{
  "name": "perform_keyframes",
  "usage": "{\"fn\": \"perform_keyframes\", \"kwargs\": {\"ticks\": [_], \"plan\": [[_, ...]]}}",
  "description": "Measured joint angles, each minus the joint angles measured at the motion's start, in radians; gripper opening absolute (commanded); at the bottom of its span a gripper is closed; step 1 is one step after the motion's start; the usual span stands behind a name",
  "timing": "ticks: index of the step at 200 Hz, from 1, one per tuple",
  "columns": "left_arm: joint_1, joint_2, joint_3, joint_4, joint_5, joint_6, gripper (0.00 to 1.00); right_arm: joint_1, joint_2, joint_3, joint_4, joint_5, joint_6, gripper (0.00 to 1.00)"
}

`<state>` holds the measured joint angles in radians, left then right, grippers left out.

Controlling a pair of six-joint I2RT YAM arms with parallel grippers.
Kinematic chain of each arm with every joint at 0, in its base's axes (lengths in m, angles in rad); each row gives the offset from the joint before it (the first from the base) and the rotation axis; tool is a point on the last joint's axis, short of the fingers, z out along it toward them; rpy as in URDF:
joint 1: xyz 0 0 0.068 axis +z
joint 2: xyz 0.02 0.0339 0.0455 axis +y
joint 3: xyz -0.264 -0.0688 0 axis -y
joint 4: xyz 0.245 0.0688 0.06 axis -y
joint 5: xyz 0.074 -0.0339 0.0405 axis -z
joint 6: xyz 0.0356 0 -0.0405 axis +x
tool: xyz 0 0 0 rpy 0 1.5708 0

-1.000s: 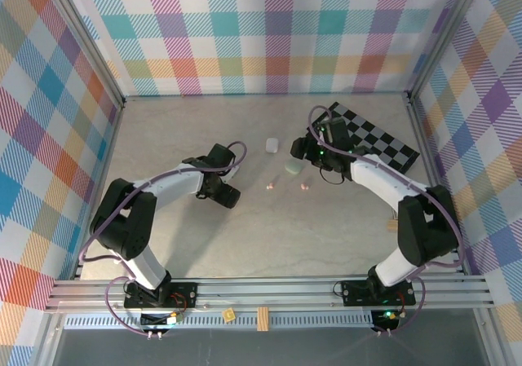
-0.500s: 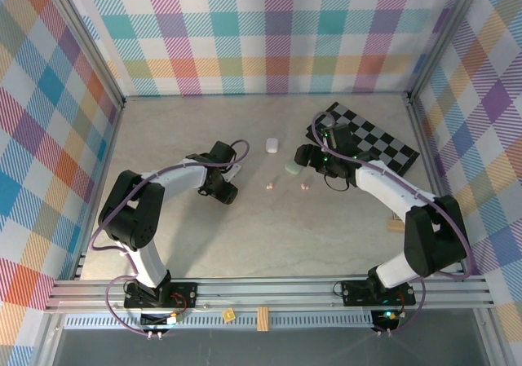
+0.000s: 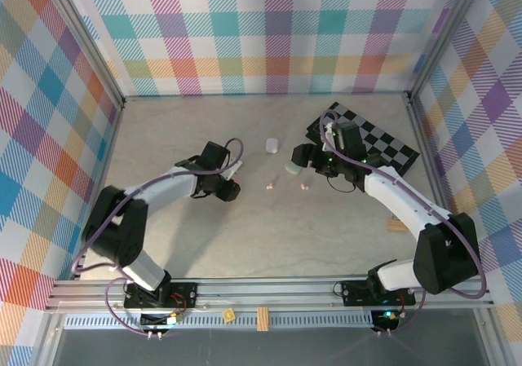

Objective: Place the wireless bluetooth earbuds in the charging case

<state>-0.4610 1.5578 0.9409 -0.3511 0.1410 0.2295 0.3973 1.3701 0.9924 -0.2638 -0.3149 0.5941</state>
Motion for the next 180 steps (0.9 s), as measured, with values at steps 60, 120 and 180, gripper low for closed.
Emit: {"fn": "perform_keyframes", "kwargs": {"ticks": [60,120,180], "plan": [[-0.053,-0.202,-0.137,0.317,0.255,0.116,0.39,0.009,-0.005,-0.011,0.010,-0.257,0.034,0.76],[-0.132,-0.227,-0.160,0.452,0.352,0.204,0.39,0.081,-0.003,-0.011,0.017,-0.358,0.049,0.72],[-0.135,-0.229,-0.159,0.455,0.388,0.225,0.39,0.127,0.045,0.007,0.035,-0.373,0.079,0.54]]}}
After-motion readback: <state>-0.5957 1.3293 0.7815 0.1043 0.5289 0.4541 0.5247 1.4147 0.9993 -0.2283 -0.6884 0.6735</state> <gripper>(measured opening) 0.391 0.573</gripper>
